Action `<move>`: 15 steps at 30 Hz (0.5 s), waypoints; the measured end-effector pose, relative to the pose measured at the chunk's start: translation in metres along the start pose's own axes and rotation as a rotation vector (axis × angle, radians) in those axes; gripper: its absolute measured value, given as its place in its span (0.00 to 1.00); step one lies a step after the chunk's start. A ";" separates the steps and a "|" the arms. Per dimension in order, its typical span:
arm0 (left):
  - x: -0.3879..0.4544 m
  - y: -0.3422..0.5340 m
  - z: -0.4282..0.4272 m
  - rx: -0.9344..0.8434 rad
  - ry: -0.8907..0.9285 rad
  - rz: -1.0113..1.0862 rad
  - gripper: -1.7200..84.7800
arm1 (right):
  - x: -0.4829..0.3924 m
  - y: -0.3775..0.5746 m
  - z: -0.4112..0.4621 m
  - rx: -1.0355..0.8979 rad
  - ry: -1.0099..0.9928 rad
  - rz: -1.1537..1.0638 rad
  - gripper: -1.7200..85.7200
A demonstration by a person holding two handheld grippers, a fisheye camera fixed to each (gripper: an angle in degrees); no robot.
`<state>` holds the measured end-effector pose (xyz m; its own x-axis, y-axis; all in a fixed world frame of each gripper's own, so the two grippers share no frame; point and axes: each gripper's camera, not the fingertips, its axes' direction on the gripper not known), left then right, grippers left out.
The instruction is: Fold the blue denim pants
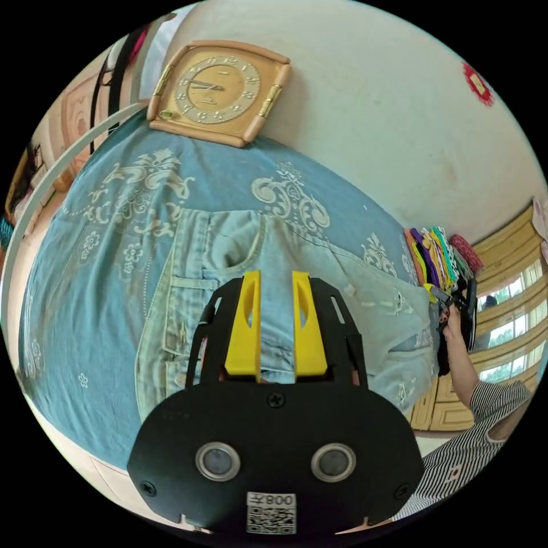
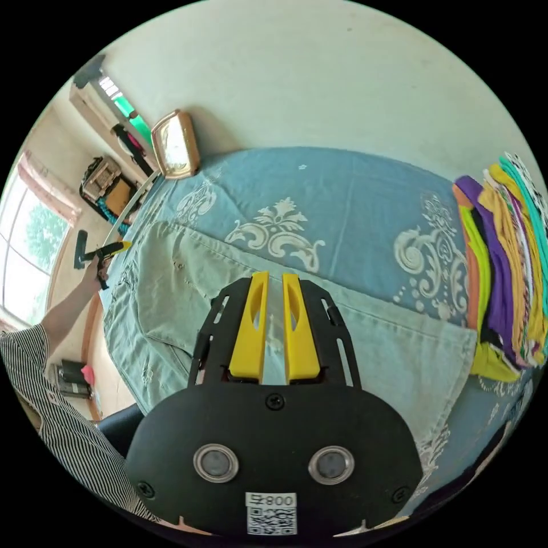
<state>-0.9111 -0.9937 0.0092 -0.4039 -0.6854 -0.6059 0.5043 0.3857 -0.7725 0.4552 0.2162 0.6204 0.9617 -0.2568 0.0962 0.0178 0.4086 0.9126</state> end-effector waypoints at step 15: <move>-0.070 -0.049 0.015 -0.083 -0.181 -0.162 0.07 | -0.155 -0.087 0.185 -0.249 0.166 -0.319 0.07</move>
<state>-0.8958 -0.9739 0.0923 -0.3271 -0.8388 -0.4351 0.3765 0.3066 -0.8742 0.2541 0.0581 0.5994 0.9277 -0.2686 -0.2591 0.3674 0.5356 0.7603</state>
